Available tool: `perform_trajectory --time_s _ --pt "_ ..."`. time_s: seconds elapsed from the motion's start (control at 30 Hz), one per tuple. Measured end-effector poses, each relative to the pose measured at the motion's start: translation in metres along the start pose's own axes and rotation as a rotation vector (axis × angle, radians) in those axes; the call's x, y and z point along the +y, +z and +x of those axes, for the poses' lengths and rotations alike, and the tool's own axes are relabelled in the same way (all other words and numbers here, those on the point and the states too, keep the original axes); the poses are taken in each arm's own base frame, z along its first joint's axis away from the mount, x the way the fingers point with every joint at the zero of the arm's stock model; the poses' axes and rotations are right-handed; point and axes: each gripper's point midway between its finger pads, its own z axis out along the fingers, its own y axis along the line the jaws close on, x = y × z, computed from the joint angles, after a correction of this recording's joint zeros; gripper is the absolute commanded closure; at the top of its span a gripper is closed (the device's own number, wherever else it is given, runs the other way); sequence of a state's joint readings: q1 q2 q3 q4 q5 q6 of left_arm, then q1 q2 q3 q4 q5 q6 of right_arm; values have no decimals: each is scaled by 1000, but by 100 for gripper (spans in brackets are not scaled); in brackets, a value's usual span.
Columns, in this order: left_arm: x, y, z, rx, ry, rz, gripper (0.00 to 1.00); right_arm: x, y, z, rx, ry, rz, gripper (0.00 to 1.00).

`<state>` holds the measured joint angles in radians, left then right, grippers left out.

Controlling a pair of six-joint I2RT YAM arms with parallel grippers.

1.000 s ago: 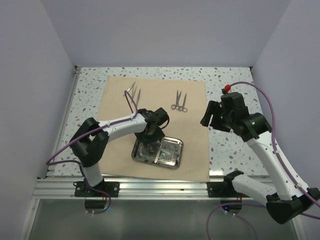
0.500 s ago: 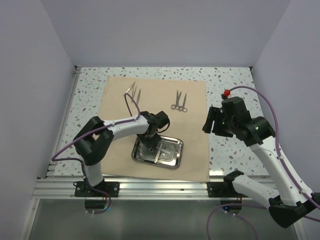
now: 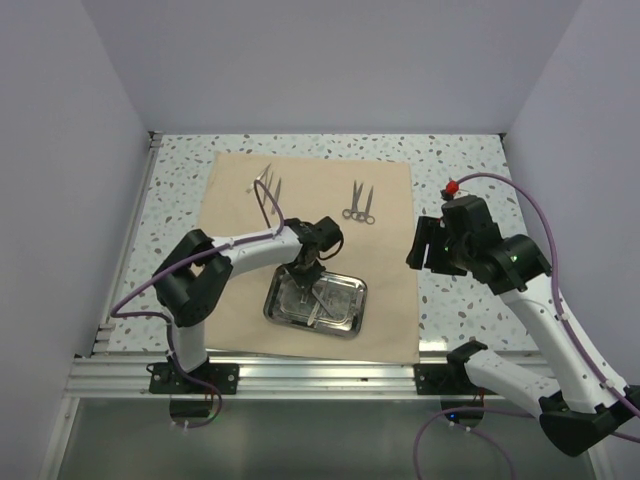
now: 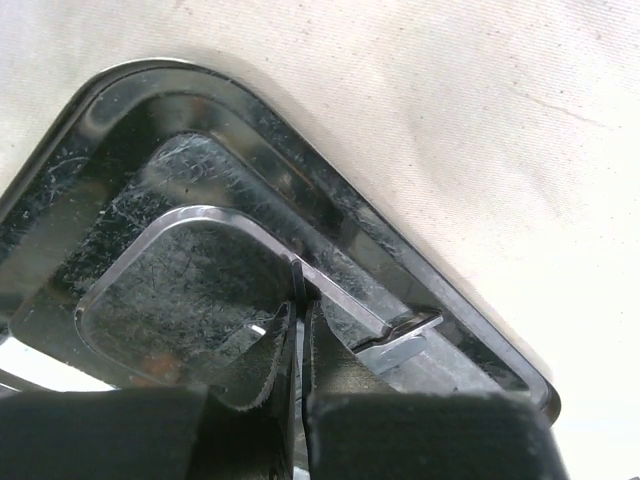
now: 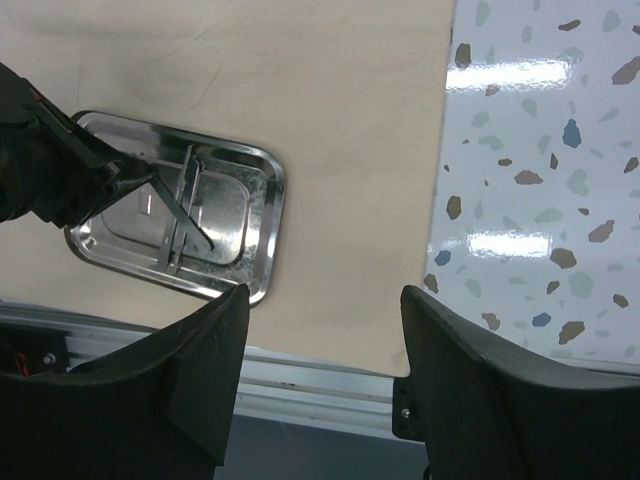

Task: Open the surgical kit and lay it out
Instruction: Pick up the medical item from the container, then place the medical item in the surgical kit.

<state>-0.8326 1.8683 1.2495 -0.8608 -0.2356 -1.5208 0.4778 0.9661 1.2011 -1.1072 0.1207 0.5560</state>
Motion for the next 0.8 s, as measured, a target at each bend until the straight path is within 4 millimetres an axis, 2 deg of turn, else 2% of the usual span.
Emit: perform_trajectory --time_s 0.23,0.37,0.57,0.73,0.8 --pt "-3 -2 -6 -24 88 18 100 -3 1 -1 -9 0 16 35" --pt "-16 -16 -15 -56 181 58 100 -3 1 -2 -11 1 19 35" --pt "-53 -63 -45 -161 331 172 100 -6 1 -4 -21 11 37 35" --pt "-90 -111 -86 -281 473 294 100 -8 4 -5 -22 27 57 35" --pt "-105 -122 -107 -321 524 356 100 -9 7 -5 -18 33 72 36"
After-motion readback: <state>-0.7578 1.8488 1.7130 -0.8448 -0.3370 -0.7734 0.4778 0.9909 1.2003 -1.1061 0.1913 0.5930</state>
